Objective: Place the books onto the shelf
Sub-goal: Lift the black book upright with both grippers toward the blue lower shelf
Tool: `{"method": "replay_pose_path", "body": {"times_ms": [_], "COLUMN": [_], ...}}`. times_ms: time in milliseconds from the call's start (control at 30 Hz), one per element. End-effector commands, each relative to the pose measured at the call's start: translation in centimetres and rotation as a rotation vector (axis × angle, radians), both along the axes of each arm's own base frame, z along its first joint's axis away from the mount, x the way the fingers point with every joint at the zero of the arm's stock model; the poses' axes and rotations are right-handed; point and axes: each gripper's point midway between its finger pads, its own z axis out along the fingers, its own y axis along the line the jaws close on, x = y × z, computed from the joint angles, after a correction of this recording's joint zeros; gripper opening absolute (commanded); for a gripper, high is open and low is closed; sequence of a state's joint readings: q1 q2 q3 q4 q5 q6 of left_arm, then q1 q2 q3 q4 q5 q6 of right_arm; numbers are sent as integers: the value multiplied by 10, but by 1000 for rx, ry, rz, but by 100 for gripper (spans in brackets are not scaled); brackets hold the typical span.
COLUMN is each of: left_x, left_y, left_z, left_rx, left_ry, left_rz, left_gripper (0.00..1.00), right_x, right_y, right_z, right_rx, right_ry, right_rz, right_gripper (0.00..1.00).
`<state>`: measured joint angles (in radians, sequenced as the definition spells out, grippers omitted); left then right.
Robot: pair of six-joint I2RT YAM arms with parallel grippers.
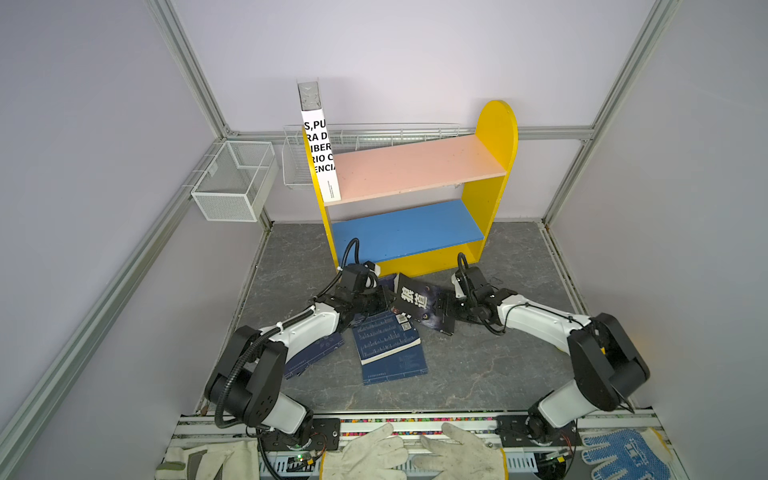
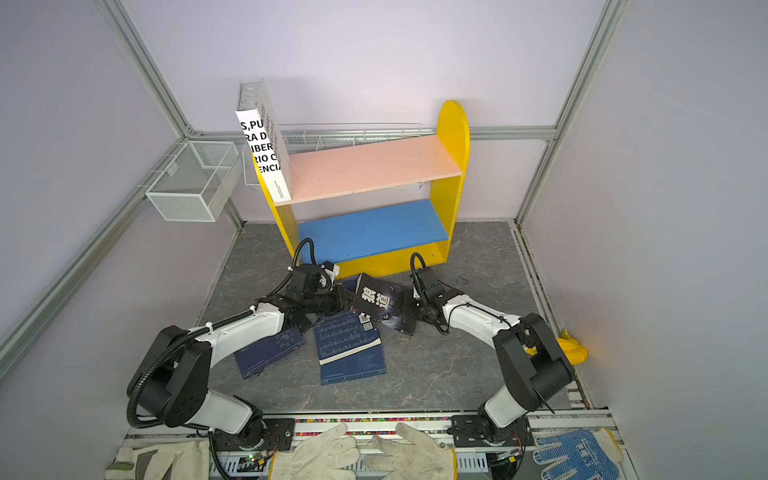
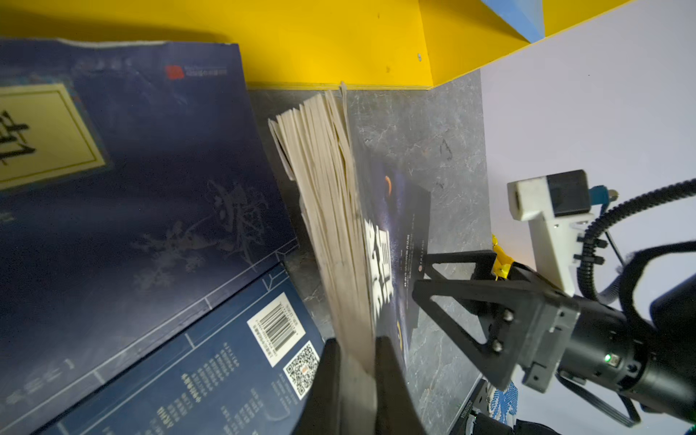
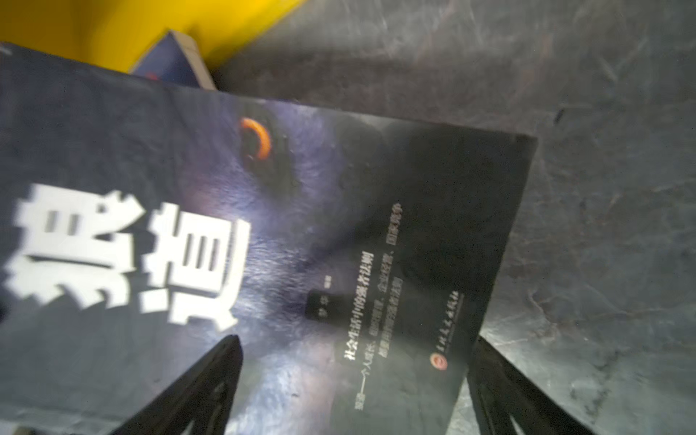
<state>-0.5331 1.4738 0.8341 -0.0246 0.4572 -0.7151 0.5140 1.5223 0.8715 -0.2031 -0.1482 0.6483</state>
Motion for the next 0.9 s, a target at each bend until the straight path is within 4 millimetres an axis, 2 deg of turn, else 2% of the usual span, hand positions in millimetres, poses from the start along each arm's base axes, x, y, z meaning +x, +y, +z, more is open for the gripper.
{"method": "replay_pose_path", "body": {"times_ms": [0,33,167,367,467,633,800,867], "left_x": [1,0,1,7,9,10,9,9], "left_y": [-8,-8,-6,11,23,34,40,42], "left_z": [62,74,118,172,190,208,214,214], "left_rx": [-61,-72,-127,-141,-147,-186,-238,-258], "left_ry": [-144,-170,-279,-424,-478,-516,-520,-518], "left_rz": [-49,-53,-43,13,51,62,75,81], "left_gripper": [0,0,0,0,0,0,0,0], "right_x": [-2,-3,-9,-19,-22,-17,-10,-4], "right_y": [9,9,9,17,24,30,40,43], "right_z": [39,49,80,96,101,111,137,140], "right_rx": [173,202,297,490,570,634,775,823], "right_ry": [-73,-90,-137,-124,-125,-154,-227,-228], "right_rz": [70,83,112,126,142,157,189,187], "right_gripper": [99,91,89,89,89,89,90,91]}}
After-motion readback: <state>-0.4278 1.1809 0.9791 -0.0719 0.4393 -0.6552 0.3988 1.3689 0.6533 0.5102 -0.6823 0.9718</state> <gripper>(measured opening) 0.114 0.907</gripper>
